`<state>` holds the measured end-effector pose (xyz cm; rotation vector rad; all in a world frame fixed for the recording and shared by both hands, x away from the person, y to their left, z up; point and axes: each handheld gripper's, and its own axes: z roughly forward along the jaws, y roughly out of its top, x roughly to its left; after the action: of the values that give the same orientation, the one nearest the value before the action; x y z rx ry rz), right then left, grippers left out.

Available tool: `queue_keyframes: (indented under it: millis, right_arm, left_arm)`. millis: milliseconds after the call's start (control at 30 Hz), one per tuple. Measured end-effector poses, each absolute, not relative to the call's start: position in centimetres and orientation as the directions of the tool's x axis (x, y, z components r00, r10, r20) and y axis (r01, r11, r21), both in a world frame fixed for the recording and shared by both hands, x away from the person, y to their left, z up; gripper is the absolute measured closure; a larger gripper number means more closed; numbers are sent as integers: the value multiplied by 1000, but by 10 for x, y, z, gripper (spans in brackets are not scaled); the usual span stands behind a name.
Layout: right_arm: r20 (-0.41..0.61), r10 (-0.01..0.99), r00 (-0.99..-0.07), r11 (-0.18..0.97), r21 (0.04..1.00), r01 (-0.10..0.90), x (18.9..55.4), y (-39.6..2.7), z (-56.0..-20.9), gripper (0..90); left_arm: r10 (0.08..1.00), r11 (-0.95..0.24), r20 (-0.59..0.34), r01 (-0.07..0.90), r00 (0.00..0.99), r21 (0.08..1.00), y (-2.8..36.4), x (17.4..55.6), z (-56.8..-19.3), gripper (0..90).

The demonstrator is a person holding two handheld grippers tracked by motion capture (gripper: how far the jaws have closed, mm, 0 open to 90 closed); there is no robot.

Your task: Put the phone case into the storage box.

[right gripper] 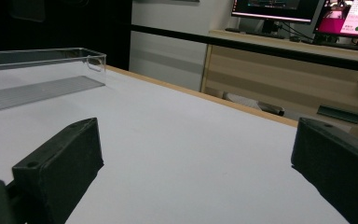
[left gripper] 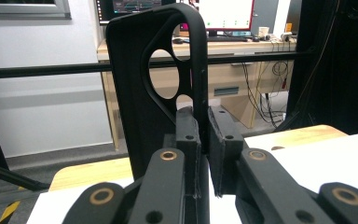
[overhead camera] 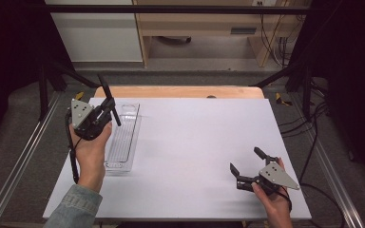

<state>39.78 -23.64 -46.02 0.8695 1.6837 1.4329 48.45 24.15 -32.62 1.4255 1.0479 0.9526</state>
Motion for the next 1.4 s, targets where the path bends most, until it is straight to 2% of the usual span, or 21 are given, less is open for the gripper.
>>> queue_keyframes:
  millis: [1267,1400]
  right_arm:
    - [-146,851,-504,181,983,21,398,-230,-461,23]
    - [-138,856,-499,171,985,21,397,-232,-461,23]
  left_arm:
    - [959,-47,15,107,282,993,243,496,-316,831]
    - [960,-82,53,96,275,992,238,504,-316,831]
